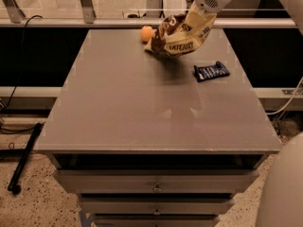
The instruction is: Move brown chip bag near rxbar blueberry
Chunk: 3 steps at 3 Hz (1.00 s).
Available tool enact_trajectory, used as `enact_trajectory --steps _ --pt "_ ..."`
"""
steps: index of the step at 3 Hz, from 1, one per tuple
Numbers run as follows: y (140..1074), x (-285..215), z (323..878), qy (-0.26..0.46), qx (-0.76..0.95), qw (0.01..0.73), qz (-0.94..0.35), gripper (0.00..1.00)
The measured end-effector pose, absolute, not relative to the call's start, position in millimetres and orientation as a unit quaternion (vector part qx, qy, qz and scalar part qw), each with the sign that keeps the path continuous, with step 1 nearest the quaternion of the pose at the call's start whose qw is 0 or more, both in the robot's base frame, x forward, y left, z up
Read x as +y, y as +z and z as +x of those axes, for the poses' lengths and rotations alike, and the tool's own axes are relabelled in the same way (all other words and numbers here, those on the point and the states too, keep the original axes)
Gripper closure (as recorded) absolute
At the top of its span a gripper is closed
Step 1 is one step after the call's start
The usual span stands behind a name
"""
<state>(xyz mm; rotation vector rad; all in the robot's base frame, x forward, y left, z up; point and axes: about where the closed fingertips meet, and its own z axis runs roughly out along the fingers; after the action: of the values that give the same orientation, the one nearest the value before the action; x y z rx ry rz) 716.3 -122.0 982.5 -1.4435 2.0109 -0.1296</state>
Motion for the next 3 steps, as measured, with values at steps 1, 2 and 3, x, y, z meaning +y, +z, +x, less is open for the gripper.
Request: enact_trajectory --steps 1,2,3 --pt "972.9 -150.5 724.2 -0.050 0.781 0.322 -0.533 1.00" --pt "966.7 -175.2 733.0 -0.054 0.792 0.319 -0.518 1.00" --pt "963.0 -192.0 742.9 -0.058 0.798 0.321 -0.506 1.00"
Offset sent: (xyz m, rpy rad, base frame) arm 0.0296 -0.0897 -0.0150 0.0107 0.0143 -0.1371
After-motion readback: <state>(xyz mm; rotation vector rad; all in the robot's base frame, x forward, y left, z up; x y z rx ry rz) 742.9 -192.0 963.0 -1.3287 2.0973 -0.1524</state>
